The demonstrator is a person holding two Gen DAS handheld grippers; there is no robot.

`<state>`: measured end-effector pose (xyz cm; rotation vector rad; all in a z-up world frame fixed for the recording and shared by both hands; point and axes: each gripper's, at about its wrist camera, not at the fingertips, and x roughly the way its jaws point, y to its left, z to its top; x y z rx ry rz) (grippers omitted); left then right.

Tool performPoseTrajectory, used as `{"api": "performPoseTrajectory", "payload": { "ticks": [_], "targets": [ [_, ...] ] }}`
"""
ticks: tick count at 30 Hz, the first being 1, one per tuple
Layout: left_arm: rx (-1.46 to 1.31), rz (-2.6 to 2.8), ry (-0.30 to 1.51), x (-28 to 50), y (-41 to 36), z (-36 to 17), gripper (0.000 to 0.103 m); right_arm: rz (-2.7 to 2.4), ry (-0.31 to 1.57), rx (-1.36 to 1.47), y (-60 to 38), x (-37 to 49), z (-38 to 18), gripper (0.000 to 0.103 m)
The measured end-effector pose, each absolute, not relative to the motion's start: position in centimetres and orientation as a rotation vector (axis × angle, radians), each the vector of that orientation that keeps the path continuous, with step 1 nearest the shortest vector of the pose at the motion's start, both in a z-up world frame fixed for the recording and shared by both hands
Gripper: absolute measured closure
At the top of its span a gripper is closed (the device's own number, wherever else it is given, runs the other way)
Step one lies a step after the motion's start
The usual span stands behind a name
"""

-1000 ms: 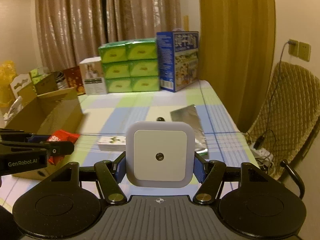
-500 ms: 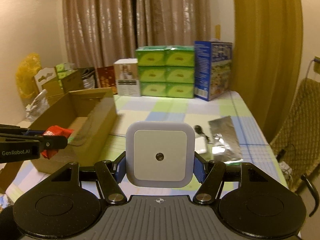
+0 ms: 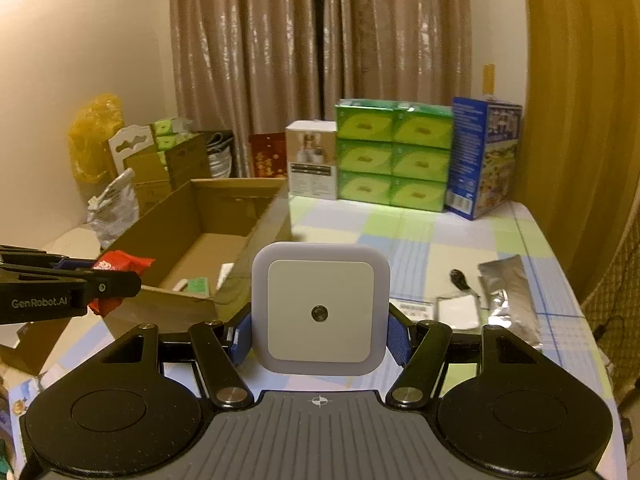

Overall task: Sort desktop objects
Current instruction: 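Carry the red packet and night light over the cardboard box with both tools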

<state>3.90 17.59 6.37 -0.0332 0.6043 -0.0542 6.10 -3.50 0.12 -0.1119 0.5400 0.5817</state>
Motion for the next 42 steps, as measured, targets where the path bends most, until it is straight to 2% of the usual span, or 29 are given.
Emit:
{"api": "performPoseTrajectory", "payload": {
  "ticks": [42],
  "targets": [
    [-0.04, 0.039, 0.629, 7.7, 26.0, 6.1, 0.079, 0.769, 0.526, -0.149, 7.7, 10.3, 1.6, 0.041]
  ]
}}
